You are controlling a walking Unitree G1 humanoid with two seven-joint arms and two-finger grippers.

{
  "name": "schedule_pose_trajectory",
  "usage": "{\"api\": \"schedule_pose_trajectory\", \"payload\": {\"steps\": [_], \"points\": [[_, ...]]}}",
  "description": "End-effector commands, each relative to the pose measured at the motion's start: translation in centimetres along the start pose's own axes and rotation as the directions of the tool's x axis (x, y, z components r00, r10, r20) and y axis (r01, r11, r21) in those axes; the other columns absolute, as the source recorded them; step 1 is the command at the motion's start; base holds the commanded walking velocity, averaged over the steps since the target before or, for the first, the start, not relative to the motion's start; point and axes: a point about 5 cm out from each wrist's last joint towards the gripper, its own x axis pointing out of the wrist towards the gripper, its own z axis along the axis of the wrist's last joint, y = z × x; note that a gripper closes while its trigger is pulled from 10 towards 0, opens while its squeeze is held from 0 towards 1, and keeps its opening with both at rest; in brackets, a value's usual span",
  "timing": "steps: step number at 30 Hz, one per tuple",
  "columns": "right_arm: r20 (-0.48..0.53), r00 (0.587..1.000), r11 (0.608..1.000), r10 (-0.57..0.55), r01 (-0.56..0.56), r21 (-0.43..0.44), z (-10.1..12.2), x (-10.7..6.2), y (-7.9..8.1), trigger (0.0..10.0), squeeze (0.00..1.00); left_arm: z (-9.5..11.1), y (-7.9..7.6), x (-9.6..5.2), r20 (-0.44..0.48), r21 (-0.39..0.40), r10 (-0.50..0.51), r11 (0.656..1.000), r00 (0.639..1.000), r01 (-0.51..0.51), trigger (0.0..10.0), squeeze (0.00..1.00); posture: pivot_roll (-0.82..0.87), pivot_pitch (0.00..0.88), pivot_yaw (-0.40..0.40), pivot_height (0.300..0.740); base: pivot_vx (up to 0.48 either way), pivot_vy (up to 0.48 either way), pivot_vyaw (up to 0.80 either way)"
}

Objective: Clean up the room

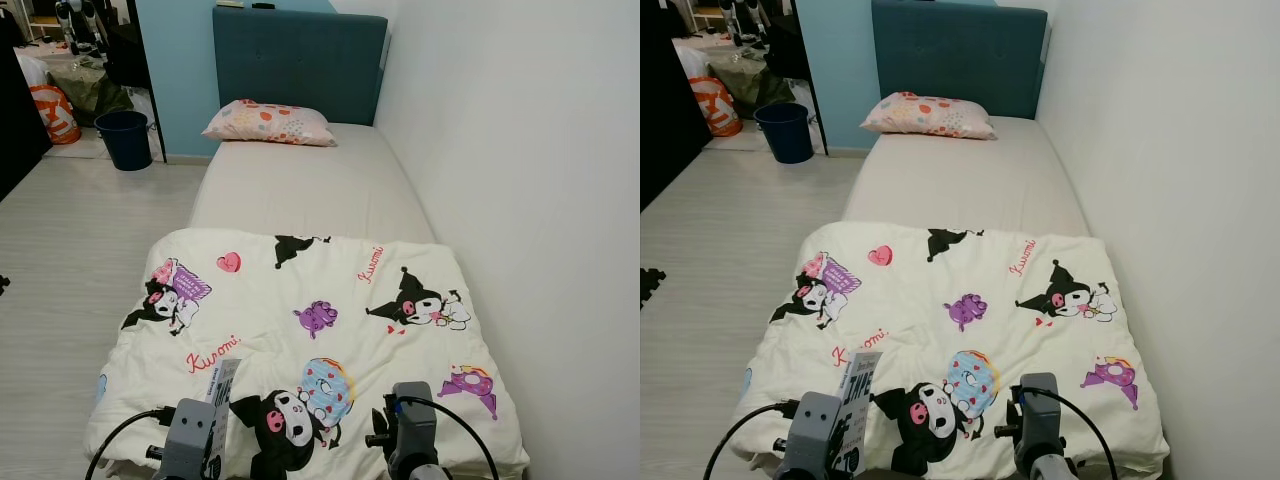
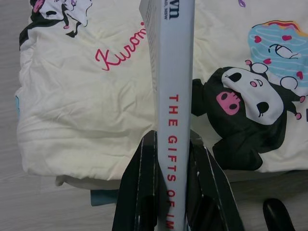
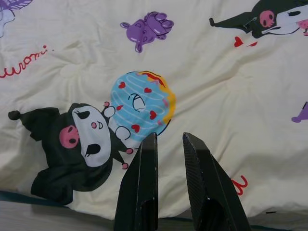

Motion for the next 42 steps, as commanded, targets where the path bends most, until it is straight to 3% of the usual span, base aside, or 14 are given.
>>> {"api": "schedule_pose_trajectory", "payload": {"steps": [1, 42], "points": [[-0.035, 0.999, 1.0, 0.002, -0.002, 0.012, -0.73, -0.26, -0.1, 10.0, 0.0, 0.35, -0.29, 0.02, 0.022, -0.011, -0.007, 1.0, 1.0, 0.007, 10.0, 0.0, 0.05, 0.131, -0.053, 0.728, 0.0, 0.0, 0.0], [-0.05, 0.999, 1.0, 0.012, -0.01, 0.023, -1.12, -0.51, -0.39, 10.0, 0.0, 0.68, -0.81, -0.07, 0.043, -0.013, -0.027, 1.0, 0.999, 0.028, 10.0, 0.0, 0.04, 0.115, -0.055, 0.728, 0.0, 0.0, 0.0]]}}
